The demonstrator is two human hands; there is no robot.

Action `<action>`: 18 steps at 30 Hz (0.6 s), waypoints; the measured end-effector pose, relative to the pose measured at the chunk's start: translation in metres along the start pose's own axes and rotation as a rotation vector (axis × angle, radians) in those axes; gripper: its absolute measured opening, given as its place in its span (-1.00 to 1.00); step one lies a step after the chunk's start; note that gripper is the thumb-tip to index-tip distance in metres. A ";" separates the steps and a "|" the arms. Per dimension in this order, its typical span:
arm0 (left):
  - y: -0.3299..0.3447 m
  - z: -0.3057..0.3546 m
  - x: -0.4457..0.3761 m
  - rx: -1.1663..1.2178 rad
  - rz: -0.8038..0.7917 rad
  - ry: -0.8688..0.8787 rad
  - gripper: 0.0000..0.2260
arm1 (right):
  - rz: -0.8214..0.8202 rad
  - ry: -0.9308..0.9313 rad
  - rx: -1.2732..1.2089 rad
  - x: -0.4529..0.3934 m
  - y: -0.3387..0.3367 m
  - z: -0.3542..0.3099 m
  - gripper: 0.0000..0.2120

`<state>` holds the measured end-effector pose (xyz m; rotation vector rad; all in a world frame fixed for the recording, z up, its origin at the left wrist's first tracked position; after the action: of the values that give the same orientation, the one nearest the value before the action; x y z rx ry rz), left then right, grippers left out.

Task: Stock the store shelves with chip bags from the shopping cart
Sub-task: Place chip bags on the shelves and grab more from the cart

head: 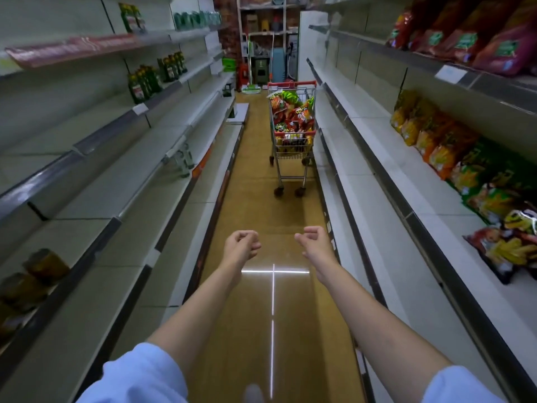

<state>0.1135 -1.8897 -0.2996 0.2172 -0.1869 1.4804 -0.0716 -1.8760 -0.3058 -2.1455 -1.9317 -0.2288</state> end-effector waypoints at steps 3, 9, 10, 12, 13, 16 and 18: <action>-0.002 0.011 -0.075 0.031 -0.001 0.006 -0.94 | 0.024 -0.012 0.016 -0.064 -0.004 -0.018 -0.74; -0.022 0.073 -0.232 0.096 -0.002 0.075 -0.96 | 0.039 -0.048 0.126 -0.211 0.000 -0.075 -0.67; -0.026 0.087 -0.260 0.111 -0.002 0.089 -0.95 | 0.037 -0.061 0.159 -0.239 0.003 -0.086 -0.67; -0.033 0.108 -0.311 0.130 0.010 0.101 -0.91 | 0.041 -0.071 0.202 -0.290 0.007 -0.106 -0.69; -0.034 0.117 -0.331 0.135 0.013 0.106 -0.89 | 0.039 -0.075 0.208 -0.309 0.008 -0.113 -0.70; -0.031 0.137 -0.392 0.127 -0.010 0.105 -0.88 | 0.050 -0.097 0.226 -0.372 0.013 -0.134 -0.71; -0.025 0.142 -0.425 0.095 -0.020 0.085 -0.86 | 0.063 -0.095 0.227 -0.407 0.014 -0.144 -0.67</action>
<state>0.1046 -2.3379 -0.2722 0.2313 -0.0462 1.4766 -0.0960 -2.3065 -0.2815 -2.0957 -1.8359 0.1011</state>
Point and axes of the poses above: each hand's wrist, its own x-axis away from the middle knuckle, its own y-axis out of the palm, z = x × y, the point moved 5 cm from there along -x, towards the middle knuckle, and after that the axes turned 10 degrees about -z, right-handed, at the moved point
